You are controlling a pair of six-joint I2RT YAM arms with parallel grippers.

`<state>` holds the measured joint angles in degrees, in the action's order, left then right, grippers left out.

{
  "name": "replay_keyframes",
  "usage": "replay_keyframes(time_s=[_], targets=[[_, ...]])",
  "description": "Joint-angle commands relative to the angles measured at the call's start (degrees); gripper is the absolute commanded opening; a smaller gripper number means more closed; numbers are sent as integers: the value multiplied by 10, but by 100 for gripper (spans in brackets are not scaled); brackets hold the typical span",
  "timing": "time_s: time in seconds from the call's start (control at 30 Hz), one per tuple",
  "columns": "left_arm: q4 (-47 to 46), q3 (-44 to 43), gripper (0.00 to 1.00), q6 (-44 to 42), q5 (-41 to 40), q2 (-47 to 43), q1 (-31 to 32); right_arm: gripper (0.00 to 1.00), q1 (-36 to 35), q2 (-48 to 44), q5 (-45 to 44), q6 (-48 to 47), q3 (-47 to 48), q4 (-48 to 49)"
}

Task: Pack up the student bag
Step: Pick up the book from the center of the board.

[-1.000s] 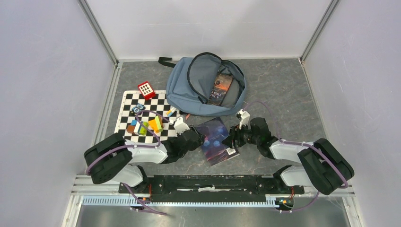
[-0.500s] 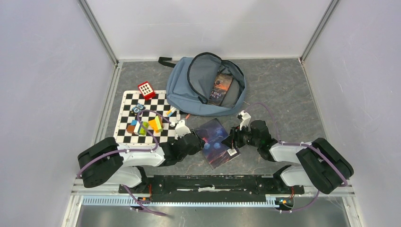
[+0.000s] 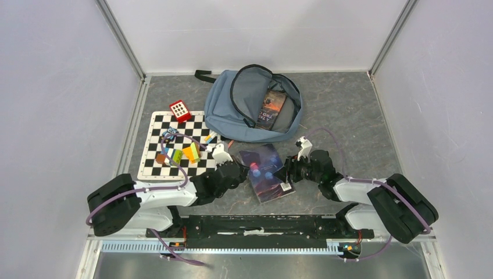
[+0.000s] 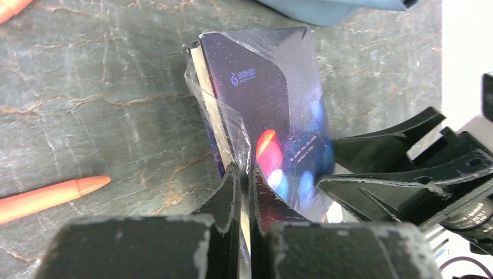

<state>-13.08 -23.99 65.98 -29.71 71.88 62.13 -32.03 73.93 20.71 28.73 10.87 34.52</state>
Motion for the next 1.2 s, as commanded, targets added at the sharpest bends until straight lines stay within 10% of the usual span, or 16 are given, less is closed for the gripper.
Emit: replay_keyframes(time_s=[0.0,0.37,0.47,1.17], targets=[[-197,-20,2,-42,88,-34,21,70,-36,-8,117,37,-13,-34],[-213,-20,2,-115,131,-40,22,79,-1,-4,143,25,-13,20],[-204,-21,2,-106,120,-43,21,97,-2,-27,123,-2,-12,3],[-137,-53,2,-16,97,-18,1,98,-43,-256,-62,-283,70,-221]])
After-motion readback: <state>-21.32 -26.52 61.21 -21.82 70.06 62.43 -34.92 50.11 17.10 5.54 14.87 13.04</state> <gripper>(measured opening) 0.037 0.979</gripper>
